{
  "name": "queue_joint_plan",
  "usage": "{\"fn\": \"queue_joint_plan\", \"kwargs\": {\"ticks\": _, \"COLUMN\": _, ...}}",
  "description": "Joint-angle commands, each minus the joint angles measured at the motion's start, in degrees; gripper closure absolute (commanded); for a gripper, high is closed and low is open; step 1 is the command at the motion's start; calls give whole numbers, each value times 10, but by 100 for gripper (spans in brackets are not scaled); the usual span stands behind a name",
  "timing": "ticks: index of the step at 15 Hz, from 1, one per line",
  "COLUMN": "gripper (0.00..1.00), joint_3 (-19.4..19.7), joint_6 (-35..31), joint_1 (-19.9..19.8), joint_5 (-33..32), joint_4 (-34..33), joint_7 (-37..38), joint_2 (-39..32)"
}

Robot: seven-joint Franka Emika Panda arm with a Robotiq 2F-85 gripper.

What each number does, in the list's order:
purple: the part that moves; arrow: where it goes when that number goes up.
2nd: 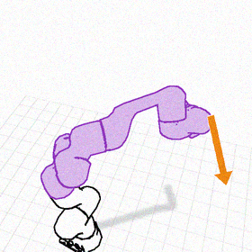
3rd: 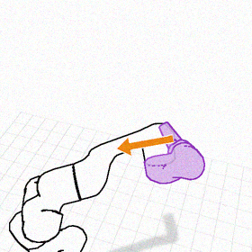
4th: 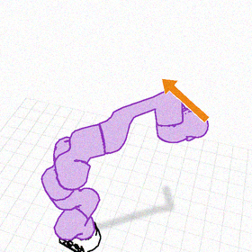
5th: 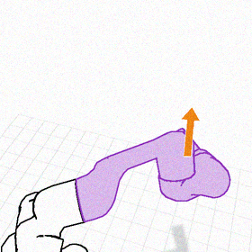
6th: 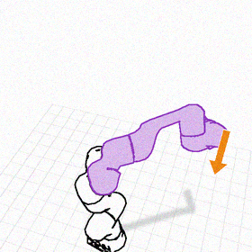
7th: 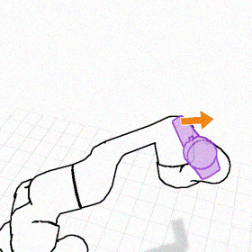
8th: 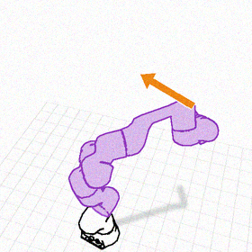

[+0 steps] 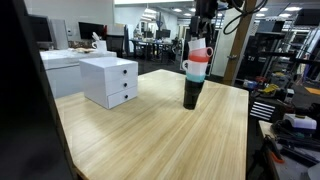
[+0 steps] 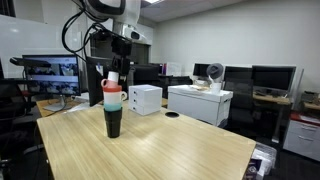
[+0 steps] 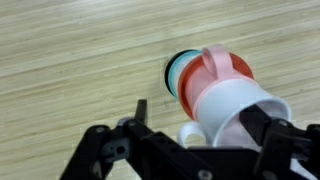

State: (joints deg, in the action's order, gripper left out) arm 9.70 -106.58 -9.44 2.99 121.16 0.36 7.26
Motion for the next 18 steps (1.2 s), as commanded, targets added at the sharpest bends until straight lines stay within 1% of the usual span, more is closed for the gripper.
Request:
{"fn": "queue_joint_plan", "kwargs": {"ticks": 1, "gripper": 0, "joint_3": -3, "joint_6": 2, "joint_1": 2, "joint_5": -9, "joint_4": 11, "joint_7": -16, "joint_2": 30}}
{"fn": "queue_joint_plan", "kwargs": {"ticks": 6, "gripper": 0, "joint_3": -9, "joint_6": 2, "joint_1": 6, "joint_5": -13, "joint_4": 22, "joint_7": -22, "joint_2": 61}}
{"fn": "queue_joint_plan", "kwargs": {"ticks": 10, "gripper": 0, "joint_3": -22, "joint_6": -8, "joint_1": 17, "joint_5": -28, "joint_4": 49, "joint_7": -36, "joint_2": 98}}
{"fn": "queue_joint_plan", "kwargs": {"ticks": 14, "gripper": 0, "joint_3": -45, "joint_6": -30, "joint_1": 31, "joint_5": -73, "joint_4": 109, "joint_7": -34, "joint_2": 162}}
{"fn": "queue_joint_plan", "kwargs": {"ticks": 18, "gripper": 0, "joint_3": -64, "joint_6": -77, "joint_1": 36, "joint_5": -122, "joint_4": 167, "joint_7": -22, "joint_2": 202}}
